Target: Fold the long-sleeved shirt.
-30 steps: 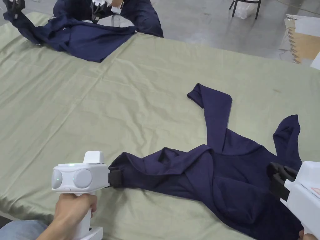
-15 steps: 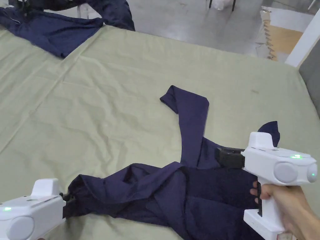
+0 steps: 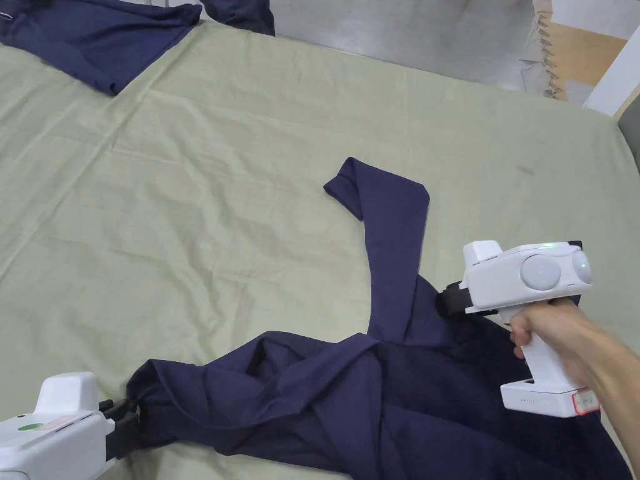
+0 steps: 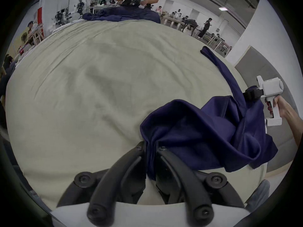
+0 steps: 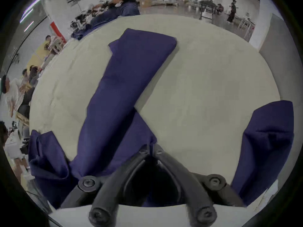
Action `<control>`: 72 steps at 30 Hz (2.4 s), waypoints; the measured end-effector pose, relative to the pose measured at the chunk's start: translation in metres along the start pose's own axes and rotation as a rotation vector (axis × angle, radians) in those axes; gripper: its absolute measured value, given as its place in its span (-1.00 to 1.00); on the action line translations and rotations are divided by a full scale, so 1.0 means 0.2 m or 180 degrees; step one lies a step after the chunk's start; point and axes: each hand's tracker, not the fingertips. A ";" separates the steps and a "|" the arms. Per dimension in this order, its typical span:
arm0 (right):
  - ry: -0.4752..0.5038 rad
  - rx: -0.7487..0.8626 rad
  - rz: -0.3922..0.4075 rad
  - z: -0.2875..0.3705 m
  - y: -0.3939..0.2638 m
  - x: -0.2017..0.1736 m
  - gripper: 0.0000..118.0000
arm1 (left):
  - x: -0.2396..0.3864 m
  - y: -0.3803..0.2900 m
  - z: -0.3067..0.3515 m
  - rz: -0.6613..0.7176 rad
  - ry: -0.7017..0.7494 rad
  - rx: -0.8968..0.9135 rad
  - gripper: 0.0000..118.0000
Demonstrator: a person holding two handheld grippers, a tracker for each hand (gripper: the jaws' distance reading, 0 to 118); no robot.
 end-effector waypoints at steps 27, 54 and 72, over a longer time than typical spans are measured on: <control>0.0319 0.2833 -0.0507 1.81 -0.30 -0.09 -1.00 | 0.25 0.64 1.04 -0.0734 -0.0621 0.2285 -0.78; -0.1266 0.4303 -0.0233 3.50 0.38 -0.32 -1.00 | 1.30 2.18 2.21 -0.0873 -0.0482 0.3410 -0.79; -0.1571 0.4910 -0.0211 3.58 1.26 -0.16 -1.00 | 1.62 3.10 2.11 -0.0771 -0.0391 0.3849 -0.79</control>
